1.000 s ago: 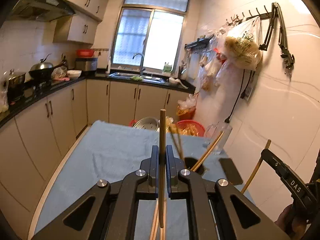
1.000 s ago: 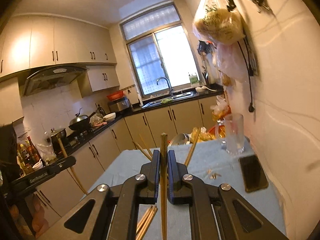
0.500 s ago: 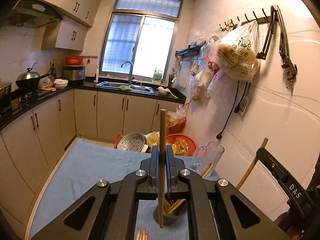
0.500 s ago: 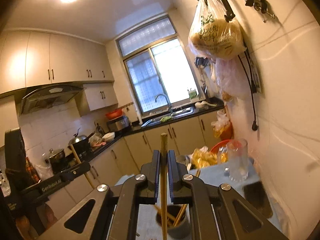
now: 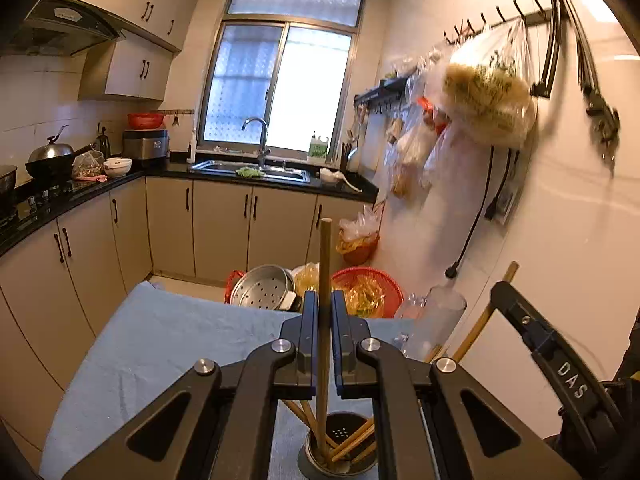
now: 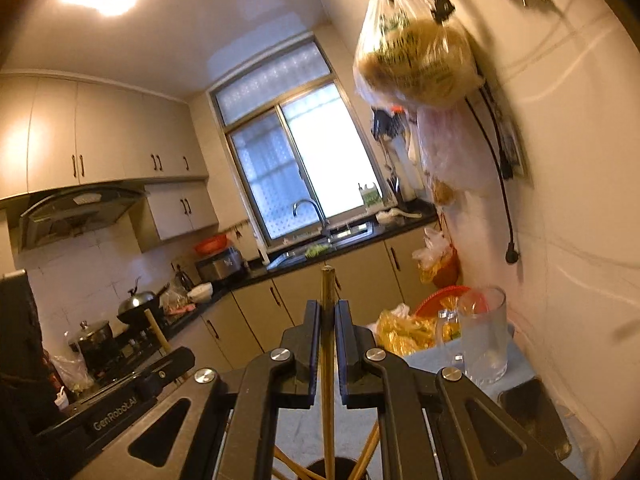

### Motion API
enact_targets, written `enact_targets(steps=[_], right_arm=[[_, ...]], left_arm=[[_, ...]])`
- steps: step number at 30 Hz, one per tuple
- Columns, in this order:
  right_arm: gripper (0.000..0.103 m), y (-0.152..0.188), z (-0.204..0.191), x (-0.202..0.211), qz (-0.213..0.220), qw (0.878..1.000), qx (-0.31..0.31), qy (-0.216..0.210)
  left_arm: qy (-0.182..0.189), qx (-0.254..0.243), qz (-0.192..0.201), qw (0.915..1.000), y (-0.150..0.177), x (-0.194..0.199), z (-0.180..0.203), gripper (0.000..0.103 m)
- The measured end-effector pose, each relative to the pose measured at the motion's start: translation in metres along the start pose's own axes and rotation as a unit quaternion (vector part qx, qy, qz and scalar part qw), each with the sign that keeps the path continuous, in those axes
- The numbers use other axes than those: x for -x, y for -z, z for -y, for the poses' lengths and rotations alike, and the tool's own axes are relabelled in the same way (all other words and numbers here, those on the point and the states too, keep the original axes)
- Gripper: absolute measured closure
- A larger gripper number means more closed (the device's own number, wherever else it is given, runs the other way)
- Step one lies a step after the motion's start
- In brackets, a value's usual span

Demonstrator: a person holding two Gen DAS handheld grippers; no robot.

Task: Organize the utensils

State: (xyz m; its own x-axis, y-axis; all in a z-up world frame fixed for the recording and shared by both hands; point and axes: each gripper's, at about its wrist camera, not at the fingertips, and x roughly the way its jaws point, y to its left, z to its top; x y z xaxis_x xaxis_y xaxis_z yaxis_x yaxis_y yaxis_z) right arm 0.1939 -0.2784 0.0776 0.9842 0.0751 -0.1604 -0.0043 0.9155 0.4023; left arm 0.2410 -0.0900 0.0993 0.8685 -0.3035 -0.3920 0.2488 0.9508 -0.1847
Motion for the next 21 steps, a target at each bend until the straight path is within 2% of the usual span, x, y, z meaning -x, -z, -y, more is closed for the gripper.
enact_targets(steps=[6, 12, 14, 17, 21], right_arm=[[0.094, 0.023, 0.016, -0.015, -0.035, 0.999, -0.012, 0.001], [0.094, 0.044, 0.024, -0.020, -0.060, 0.998, -0.015, 0.002], [0.094, 0.048, 0.029, -0.022, -0.069, 0.997, -0.022, 0.002], [0.091, 0.052, 0.038, -0.023, -0.076, 0.996, -0.041, -0.001], [0.091, 0.055, 0.047, -0.024, -0.086, 0.995, -0.057, -0.006]], left_arm=[[0.010, -0.009, -0.027, 0.9996, 0.020, -0.012, 0.004, 0.097], [-0.006, -0.020, -0.045, 0.9988, 0.033, -0.014, 0.001, 0.097], [0.005, -0.016, -0.061, 0.9980, 0.037, -0.016, -0.003, 0.096], [-0.003, -0.026, -0.063, 0.9977, 0.042, -0.016, -0.002, 0.096], [0.013, -0.021, -0.071, 0.9972, 0.043, -0.009, -0.003, 0.094]])
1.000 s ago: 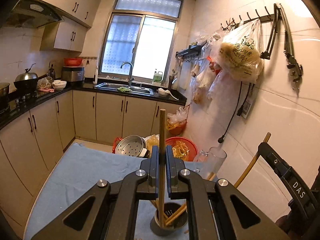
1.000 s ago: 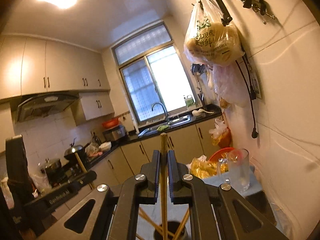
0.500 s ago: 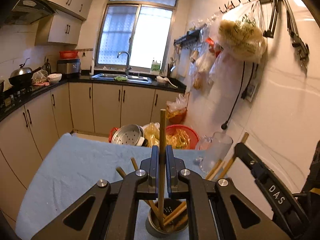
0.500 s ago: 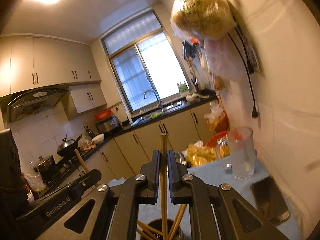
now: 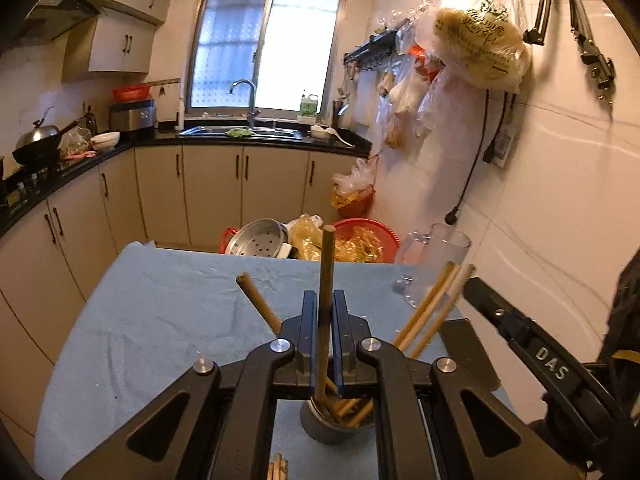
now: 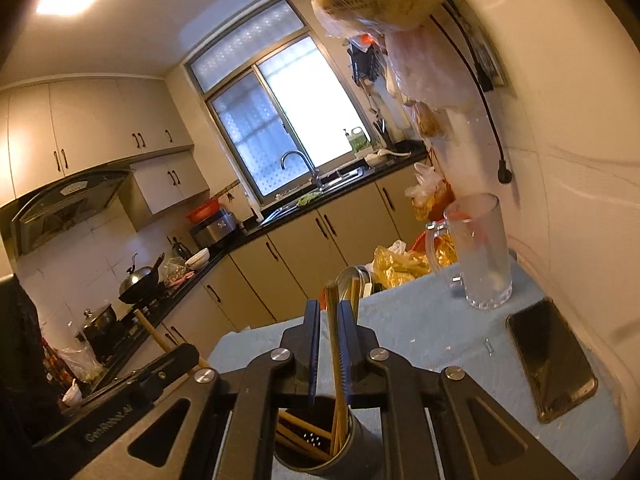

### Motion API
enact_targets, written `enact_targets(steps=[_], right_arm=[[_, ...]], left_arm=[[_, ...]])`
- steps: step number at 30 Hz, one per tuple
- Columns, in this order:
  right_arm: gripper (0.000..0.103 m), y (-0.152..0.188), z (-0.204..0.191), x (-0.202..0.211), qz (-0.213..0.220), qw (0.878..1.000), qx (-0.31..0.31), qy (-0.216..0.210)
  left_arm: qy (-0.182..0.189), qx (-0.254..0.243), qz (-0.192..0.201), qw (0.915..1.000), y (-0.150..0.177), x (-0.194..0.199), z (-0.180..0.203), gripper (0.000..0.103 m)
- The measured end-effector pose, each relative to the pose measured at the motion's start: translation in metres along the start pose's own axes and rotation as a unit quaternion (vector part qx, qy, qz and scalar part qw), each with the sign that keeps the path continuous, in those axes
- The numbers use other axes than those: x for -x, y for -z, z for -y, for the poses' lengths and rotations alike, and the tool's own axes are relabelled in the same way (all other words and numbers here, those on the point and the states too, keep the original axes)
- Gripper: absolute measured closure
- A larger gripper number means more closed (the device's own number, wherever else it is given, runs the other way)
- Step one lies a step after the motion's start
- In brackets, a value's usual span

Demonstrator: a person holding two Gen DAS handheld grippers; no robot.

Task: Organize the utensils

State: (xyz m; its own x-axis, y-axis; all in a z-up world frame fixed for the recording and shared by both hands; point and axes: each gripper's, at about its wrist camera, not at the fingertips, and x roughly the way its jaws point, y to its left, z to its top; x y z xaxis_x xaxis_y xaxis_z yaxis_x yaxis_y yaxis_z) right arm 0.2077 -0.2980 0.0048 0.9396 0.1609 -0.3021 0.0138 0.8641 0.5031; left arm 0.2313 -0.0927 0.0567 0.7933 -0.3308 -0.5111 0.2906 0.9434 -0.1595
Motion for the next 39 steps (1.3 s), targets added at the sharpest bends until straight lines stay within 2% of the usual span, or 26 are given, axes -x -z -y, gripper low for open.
enact_targets(steps=[3, 5, 6, 7, 9, 11, 13, 16, 23, 28, 30, 36, 39], right_arm=[[0.085, -0.001, 0.004, 0.008, -0.009, 1.000, -0.014, -0.005], [0.082, 0.000, 0.002, 0.025, -0.003, 1.000, -0.008, -0.006], [0.076, 0.002, 0.001, 0.033, -0.002, 1.000, -0.006, -0.005], [0.072, 0.004, -0.001, 0.041, -0.002, 1.000, -0.004, -0.006], [0.053, 0.014, -0.004, 0.062, -0.009, 1.000, -0.003, -0.009], [0.044, 0.026, -0.008, 0.081, -0.020, 1.000, -0.004, -0.005], [0.044, 0.044, -0.014, 0.096, -0.038, 0.999, 0.000, -0.010], [0.044, 0.075, -0.023, 0.109, -0.081, 0.996, 0.012, -0.025], [0.044, 0.136, -0.036, 0.100, -0.172, 0.984, 0.025, -0.048], [0.048, 0.160, -0.044, 0.079, -0.223, 0.973, 0.038, -0.051], [0.054, 0.168, -0.050, 0.070, -0.240, 0.968, 0.048, -0.045], [0.062, 0.181, -0.058, 0.044, -0.272, 0.960, 0.062, -0.036], [0.065, 0.183, -0.060, 0.028, -0.286, 0.955, 0.073, -0.015]], left_arm=[[0.011, 0.006, -0.001, 0.9999, -0.002, 0.016, -0.007, 0.091], [0.009, 0.010, 0.005, 0.9999, -0.001, 0.033, -0.014, 0.074], [0.002, 0.011, 0.006, 0.9999, 0.003, 0.046, -0.019, 0.055], [-0.005, 0.011, 0.008, 0.9999, 0.007, 0.057, -0.024, 0.044], [-0.017, 0.013, 0.014, 0.9997, 0.019, 0.077, -0.036, 0.043], [-0.028, 0.028, 0.001, 0.9992, 0.035, 0.090, -0.050, 0.042], [-0.038, 0.057, -0.022, 0.9974, 0.059, 0.103, -0.068, 0.042], [-0.054, 0.073, -0.048, 0.9948, 0.092, 0.114, -0.082, 0.042], [-0.061, 0.101, -0.099, 0.9881, 0.142, 0.115, -0.100, 0.042], [-0.056, 0.103, -0.110, 0.9870, 0.152, 0.113, -0.105, 0.042], [-0.055, 0.103, -0.114, 0.9866, 0.155, 0.112, -0.107, 0.042], [-0.058, 0.106, -0.133, 0.9838, 0.162, 0.095, -0.116, 0.042], [-0.056, 0.109, -0.143, 0.9821, 0.164, 0.083, -0.120, 0.042]])
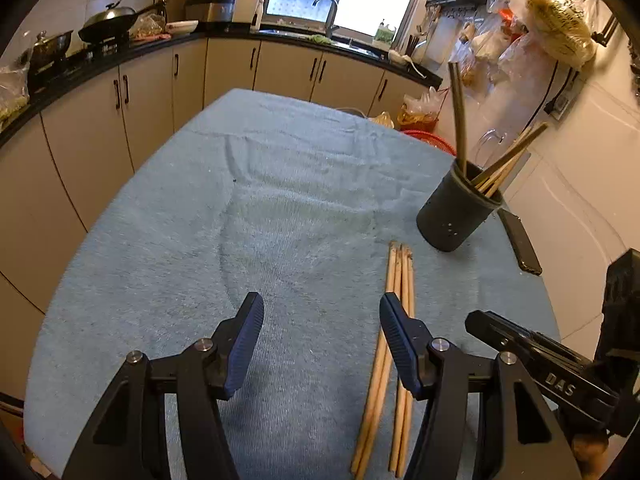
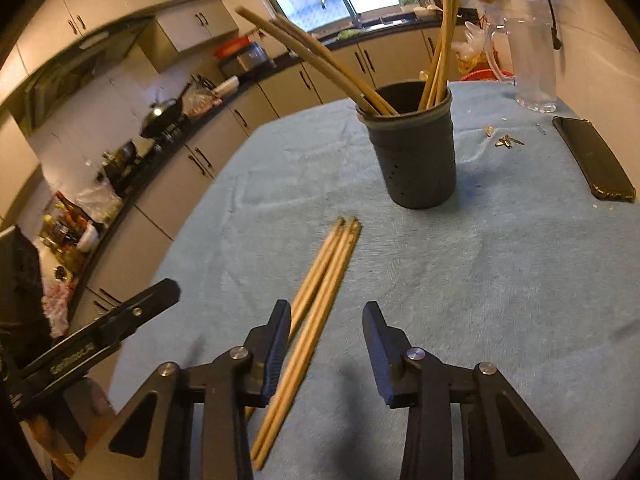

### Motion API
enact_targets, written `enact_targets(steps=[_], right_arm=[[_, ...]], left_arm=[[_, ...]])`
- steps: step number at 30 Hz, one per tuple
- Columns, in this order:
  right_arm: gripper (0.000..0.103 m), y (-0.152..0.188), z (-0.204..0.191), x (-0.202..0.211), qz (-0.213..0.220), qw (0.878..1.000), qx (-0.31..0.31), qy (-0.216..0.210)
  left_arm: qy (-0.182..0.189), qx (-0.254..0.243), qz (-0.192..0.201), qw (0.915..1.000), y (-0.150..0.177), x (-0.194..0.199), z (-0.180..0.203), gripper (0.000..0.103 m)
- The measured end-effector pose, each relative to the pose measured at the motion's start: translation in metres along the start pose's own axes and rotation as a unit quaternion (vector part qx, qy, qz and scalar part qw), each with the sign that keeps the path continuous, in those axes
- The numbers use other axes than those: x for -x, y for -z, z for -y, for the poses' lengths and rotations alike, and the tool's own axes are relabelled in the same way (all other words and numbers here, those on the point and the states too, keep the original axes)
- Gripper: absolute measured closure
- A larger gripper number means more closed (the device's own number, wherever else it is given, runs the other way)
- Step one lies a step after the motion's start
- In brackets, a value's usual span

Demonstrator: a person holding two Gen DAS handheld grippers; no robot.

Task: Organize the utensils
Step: 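Open both tools and lower them toward the loose chopsticks on the towel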

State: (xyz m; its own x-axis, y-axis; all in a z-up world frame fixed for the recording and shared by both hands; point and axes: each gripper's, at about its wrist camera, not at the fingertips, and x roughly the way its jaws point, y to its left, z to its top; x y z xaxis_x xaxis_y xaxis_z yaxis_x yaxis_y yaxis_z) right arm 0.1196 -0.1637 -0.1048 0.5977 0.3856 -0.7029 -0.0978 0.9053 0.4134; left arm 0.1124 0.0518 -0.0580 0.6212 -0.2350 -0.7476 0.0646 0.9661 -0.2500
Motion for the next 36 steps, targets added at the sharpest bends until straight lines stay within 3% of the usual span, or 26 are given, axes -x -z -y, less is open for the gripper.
enact_targets(steps=[5, 17, 29, 36], right_arm=[[0.074, -0.015, 0.007, -0.032, -0.032, 0.999, -0.006, 0.020], [0.080, -0.050, 0.000, -0.092, -0.087, 0.994, 0.013, 0.058], [0.082, -0.059, -0.017, -0.106, -0.097, 0.991, 0.020, 0.094], [0.088, -0.056, -0.005, -0.101, -0.107, 0.990, 0.025, 0.087]], left_arm=[[0.004, -0.004, -0.014, 0.9999, -0.007, -0.020, 0.000, 0.042], [0.009, -0.007, -0.039, 0.9992, -0.018, -0.056, -0.004, 0.042], [0.019, -0.027, -0.044, 0.9985, -0.028, -0.061, 0.002, 0.042], [0.026, -0.050, -0.051, 0.9971, -0.030, -0.061, 0.015, 0.042]])
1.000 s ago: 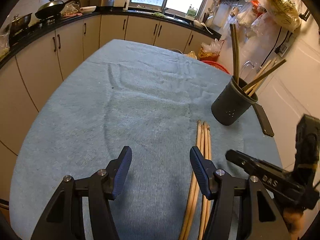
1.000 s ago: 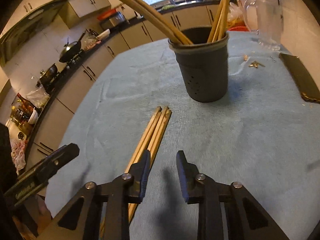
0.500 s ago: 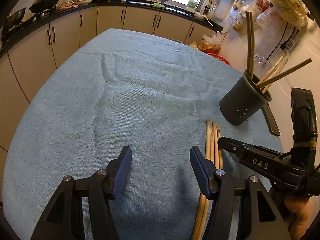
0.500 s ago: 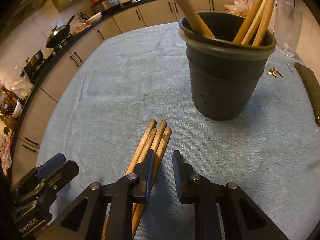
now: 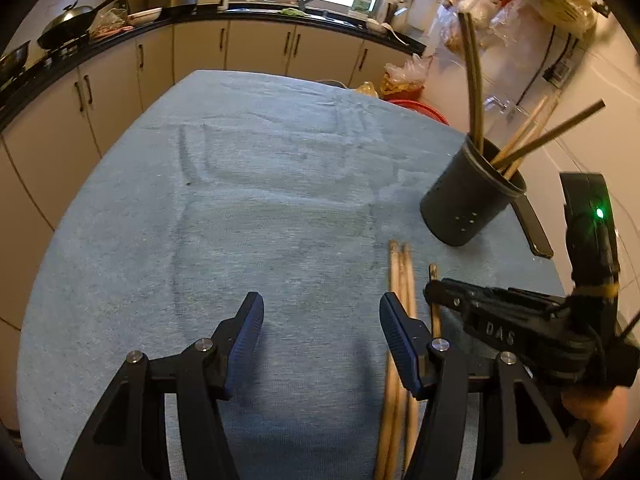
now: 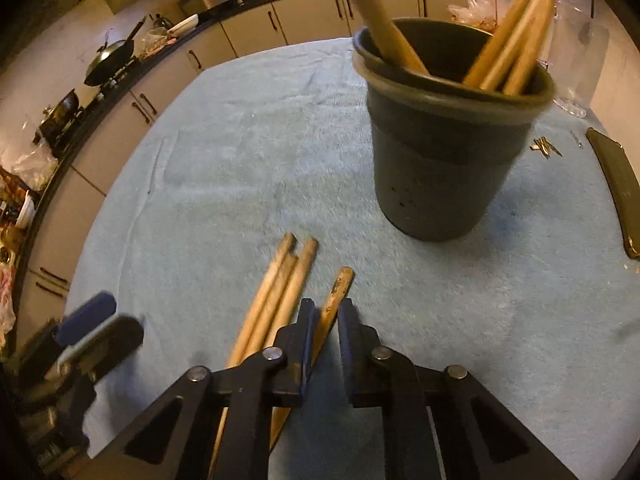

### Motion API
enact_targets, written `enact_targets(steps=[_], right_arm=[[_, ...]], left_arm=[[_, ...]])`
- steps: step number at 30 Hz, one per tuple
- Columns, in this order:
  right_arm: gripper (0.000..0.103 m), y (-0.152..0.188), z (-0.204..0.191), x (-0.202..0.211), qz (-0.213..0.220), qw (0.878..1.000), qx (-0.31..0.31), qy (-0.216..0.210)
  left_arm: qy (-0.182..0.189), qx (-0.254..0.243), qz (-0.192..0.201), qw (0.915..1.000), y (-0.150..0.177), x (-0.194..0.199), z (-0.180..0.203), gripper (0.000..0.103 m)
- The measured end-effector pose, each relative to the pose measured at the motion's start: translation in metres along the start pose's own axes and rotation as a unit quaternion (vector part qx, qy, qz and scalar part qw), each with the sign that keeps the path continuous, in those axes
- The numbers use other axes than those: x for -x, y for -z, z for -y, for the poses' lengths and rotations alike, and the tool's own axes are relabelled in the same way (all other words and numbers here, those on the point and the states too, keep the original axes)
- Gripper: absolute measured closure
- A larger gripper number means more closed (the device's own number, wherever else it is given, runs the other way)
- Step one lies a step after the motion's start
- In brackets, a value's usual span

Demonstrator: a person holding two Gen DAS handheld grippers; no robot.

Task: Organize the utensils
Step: 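Open both tools and lower them toward the loose chopsticks on the towel, then grasp a chopstick with the left tool while the right tool grasps another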

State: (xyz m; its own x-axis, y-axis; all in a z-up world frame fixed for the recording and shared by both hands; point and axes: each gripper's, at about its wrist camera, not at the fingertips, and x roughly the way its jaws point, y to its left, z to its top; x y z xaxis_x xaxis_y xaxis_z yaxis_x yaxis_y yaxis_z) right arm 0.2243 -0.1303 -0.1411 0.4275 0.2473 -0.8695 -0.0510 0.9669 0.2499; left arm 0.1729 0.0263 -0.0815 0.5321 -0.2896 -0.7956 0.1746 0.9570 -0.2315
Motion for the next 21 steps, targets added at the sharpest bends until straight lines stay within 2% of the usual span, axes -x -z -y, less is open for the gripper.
enact_targets(steps=[8, 10, 11, 12, 13, 15, 21], right_arm=[[0.089, 0.019, 0.023, 0.014, 0.015, 1.000, -0.007, 0.006], [0.089, 0.021, 0.030, 0.016, 0.019, 1.000, -0.012, 0.001], [0.089, 0.023, 0.031, 0.017, 0.022, 1.000, -0.010, 0.002], [0.089, 0.024, 0.032, 0.018, 0.024, 1.000, -0.010, 0.002], [0.089, 0.027, 0.034, 0.020, 0.026, 1.000, -0.012, -0.002], [0.089, 0.029, 0.038, 0.021, 0.031, 0.999, -0.012, -0.009], [0.089, 0.033, 0.052, 0.029, 0.037, 0.999, -0.017, -0.022]], left_arm=[[0.045, -0.030, -0.049, 0.9974, -0.009, -0.029, 0.026, 0.042], [0.043, -0.043, -0.059, 0.9964, -0.014, -0.040, 0.034, 0.046], [0.038, -0.047, -0.061, 0.9963, -0.018, -0.046, 0.036, 0.051], [0.033, -0.049, -0.064, 0.9962, -0.019, -0.049, 0.037, 0.061], [0.028, -0.049, -0.075, 0.9956, -0.022, -0.056, 0.039, 0.066], [0.018, -0.052, -0.090, 0.9944, -0.025, -0.067, 0.041, 0.069], [0.002, -0.075, -0.088, 0.9933, -0.029, -0.072, 0.054, 0.069]])
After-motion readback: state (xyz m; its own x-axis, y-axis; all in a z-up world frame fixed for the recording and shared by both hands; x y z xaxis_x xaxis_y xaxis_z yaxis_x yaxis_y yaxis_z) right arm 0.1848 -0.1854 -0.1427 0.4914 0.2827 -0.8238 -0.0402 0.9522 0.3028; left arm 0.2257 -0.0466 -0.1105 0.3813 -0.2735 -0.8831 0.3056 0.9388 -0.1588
